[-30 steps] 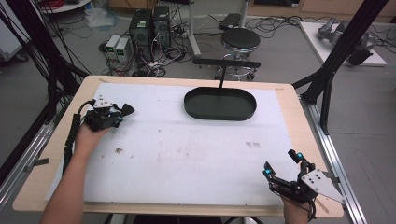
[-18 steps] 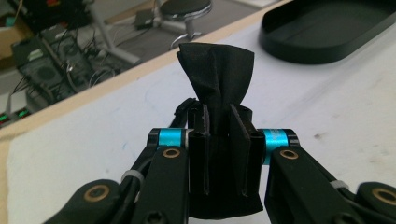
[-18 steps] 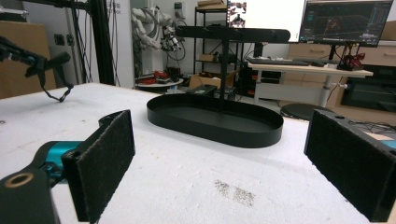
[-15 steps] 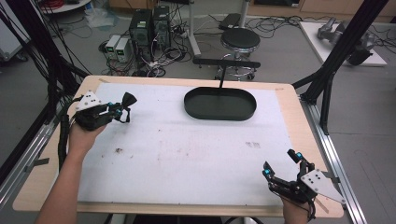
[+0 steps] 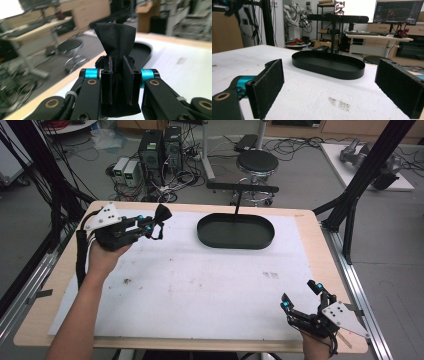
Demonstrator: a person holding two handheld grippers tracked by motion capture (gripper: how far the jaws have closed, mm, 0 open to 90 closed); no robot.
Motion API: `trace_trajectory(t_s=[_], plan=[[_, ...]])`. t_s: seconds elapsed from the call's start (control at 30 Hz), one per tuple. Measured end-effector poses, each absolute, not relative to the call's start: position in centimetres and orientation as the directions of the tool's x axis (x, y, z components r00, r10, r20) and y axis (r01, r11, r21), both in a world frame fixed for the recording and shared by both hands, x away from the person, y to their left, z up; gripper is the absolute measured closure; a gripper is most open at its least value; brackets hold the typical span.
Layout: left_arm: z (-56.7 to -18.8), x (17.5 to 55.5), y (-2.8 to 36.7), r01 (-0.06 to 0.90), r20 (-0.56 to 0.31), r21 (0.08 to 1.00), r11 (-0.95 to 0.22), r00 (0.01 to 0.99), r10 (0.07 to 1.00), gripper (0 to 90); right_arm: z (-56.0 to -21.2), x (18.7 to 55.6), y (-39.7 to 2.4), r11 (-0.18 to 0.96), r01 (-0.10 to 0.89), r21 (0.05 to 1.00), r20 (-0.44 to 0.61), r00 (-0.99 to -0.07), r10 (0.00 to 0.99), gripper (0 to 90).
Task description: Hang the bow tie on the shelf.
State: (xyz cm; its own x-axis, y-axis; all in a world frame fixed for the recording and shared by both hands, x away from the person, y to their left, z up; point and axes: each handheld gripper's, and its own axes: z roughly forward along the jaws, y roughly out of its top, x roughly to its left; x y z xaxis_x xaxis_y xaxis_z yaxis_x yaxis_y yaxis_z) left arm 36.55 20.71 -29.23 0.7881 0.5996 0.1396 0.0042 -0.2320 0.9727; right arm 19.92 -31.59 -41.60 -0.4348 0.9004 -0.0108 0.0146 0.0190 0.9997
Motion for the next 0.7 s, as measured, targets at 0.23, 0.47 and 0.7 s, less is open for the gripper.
trace_trajectory(t_s=[0.23, 0.47, 0.7], plan=[[-27.2, 37.3, 16.6, -0.032, 0.141, 0.977, -0.209, 0.835, 0.531, 78.1, -41.5, 19.9, -31.5, 0.015, 0.005, 1.0, -0.011, -0.444, 0.896, 7.7], [-26.8, 39.0, 13.0, -0.025, 0.12, 0.98, -0.198, 0.866, 0.485, 78.1, -41.4, 20.0, -31.3, 0.011, 0.003, 1.0, -0.008, -0.454, 0.891, 7.7], [-26.6, 41.2, 10.1, -0.023, 0.111, 0.981, -0.191, 0.88, 0.462, 78.1, -41.4, 20.1, -31.6, -0.001, 0.001, 1.0, 0.001, -0.452, 0.892, 7.7]])
